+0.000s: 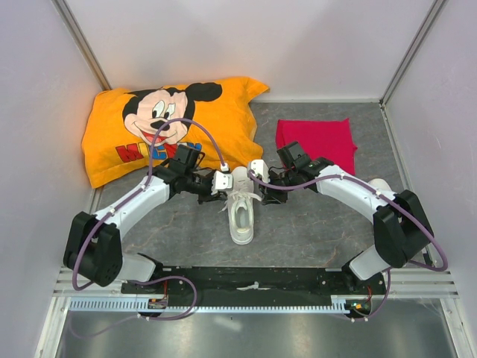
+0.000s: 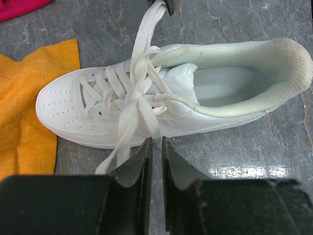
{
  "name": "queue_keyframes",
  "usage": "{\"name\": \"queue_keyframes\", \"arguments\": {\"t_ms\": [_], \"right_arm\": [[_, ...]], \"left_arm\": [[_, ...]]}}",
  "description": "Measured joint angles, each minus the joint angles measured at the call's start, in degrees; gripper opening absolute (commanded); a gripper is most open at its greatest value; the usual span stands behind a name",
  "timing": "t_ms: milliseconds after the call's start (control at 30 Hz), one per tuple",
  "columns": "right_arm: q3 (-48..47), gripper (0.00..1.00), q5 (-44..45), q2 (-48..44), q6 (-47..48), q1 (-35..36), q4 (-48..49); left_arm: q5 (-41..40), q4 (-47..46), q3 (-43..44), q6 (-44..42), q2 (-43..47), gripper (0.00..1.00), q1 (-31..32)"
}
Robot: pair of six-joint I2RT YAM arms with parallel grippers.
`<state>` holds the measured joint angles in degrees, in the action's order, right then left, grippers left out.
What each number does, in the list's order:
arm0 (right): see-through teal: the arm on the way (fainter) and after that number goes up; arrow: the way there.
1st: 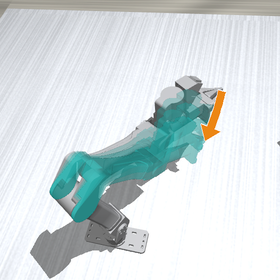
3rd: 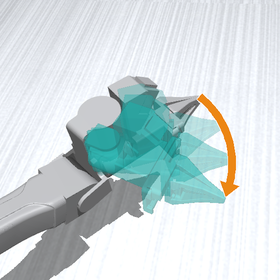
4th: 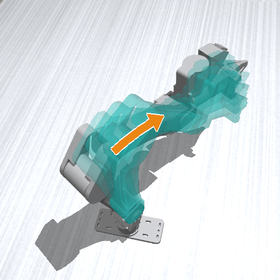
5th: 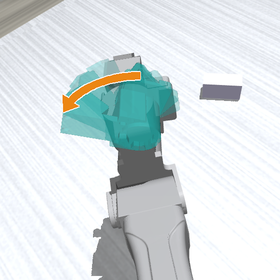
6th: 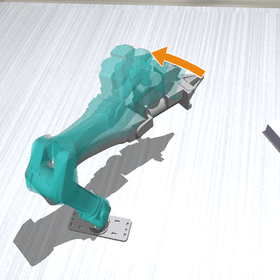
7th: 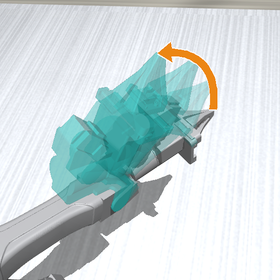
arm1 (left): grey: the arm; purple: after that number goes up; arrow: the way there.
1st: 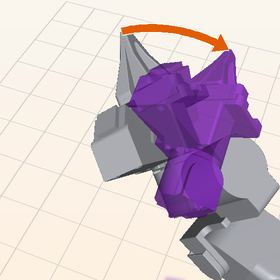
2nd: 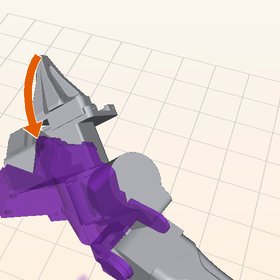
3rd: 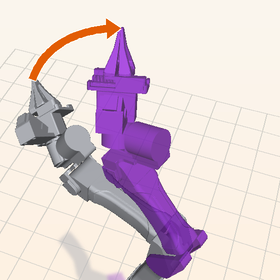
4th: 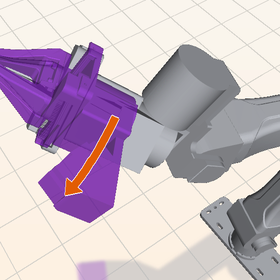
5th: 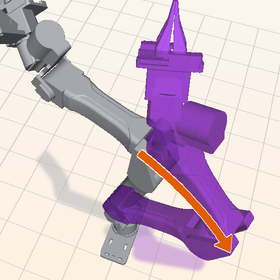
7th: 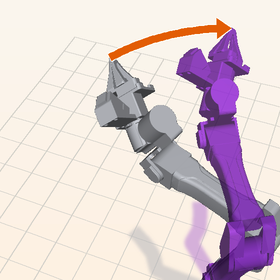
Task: Tie the shoes
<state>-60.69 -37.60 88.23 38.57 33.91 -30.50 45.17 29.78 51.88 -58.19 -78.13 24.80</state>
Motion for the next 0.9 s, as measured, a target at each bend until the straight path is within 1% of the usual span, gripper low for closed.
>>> {"name": "queue_keyframes", "arguments": {"t_ms": [233,400,533,600,633,667,700,900], "right_arm": [[0.0,0.22,0.0,0.0,-0.02,0.0,0.02],[0.0,0.22,0.0,0.0,-0.02,0.0,0.02],[0.0,0.22,0.0,0.0,-0.02,0.0,0.02],[0.0,0.23,0.0,0.0,-0.02,0.0,0.04],[0.0,0.23,0.0,0.0,-0.04,0.0,0.02],[0.0,0.23,0.0,0.0,-0.04,0.0,0.04],[0.0,0.23,0.0,0.0,-0.04,0.0,0.04],[0.0,0.23,0.07,0.0,-0.04,0.0,0.04]], "left_arm": [[0.02,-1.68,0.0,0.68,-0.28,0.24,0.76],[0.0,-2.95,0.02,1.77,-0.7,0.29,0.9],[0.02,-3.43,0.15,2.45,-1.7,0.3,1.22],[0.0,-3.5,0.28,2.73,-2.19,0.21,1.51],[0.0,-3.52,0.35,2.89,-2.36,0.16,1.66],[0.0,-3.58,0.46,3.1,-2.51,0.05,1.79],[0.0,-3.61,0.63,3.32,-2.64,0.02,1.95],[-0.13,-4.02,1.01,4.39,-2.54,0.01,1.86]]}}
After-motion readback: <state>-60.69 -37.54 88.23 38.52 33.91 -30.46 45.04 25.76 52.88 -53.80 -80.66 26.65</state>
